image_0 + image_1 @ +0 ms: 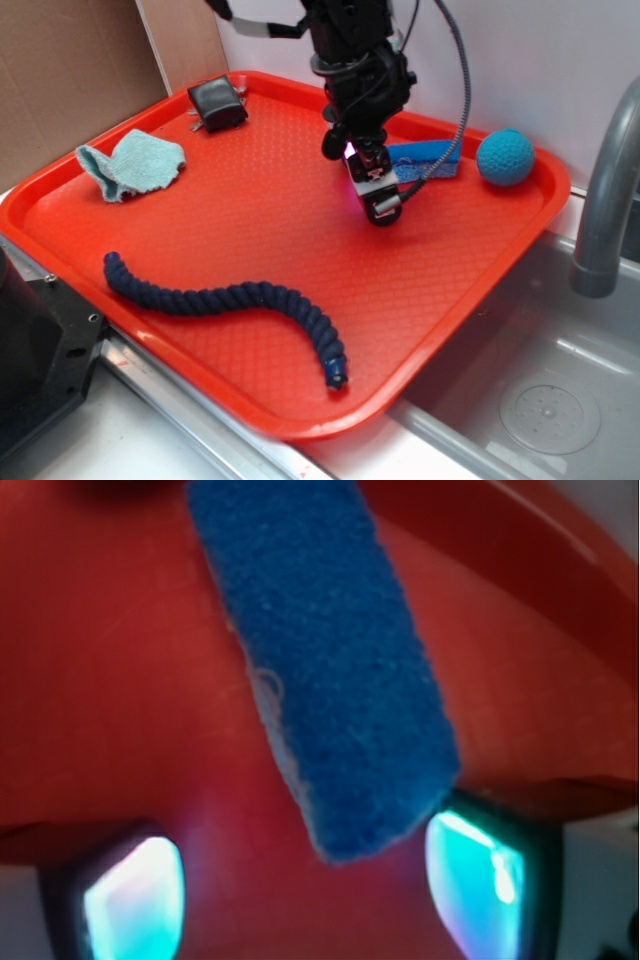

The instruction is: Grab the blue sponge.

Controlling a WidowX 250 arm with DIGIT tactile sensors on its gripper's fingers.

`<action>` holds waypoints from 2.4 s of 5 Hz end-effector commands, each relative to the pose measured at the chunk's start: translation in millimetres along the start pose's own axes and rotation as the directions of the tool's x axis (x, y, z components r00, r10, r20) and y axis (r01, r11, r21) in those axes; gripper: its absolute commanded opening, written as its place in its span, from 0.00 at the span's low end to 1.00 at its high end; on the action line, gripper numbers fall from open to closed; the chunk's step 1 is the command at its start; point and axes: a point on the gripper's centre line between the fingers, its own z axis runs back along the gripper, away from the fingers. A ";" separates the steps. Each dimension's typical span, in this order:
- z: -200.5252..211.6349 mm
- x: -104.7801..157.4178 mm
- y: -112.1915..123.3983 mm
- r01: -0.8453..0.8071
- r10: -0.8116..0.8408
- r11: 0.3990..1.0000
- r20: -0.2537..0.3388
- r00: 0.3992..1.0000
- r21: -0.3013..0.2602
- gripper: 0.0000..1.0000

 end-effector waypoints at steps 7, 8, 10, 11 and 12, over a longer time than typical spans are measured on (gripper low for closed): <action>4.4 48.9 -6.7 0.196 -0.190 0.979 0.087 0.978 -0.063 1.00; -1.9 46.4 -9.0 0.179 -0.173 0.981 0.083 0.982 -0.073 0.00; 26.7 23.8 -5.9 0.079 -0.074 0.995 0.077 0.994 -0.065 0.00; 81.5 -21.7 -15.9 -0.139 0.144 0.989 0.107 0.984 -0.050 0.00; 137.6 -61.5 -32.6 -0.356 0.364 0.930 0.095 0.927 -0.086 0.00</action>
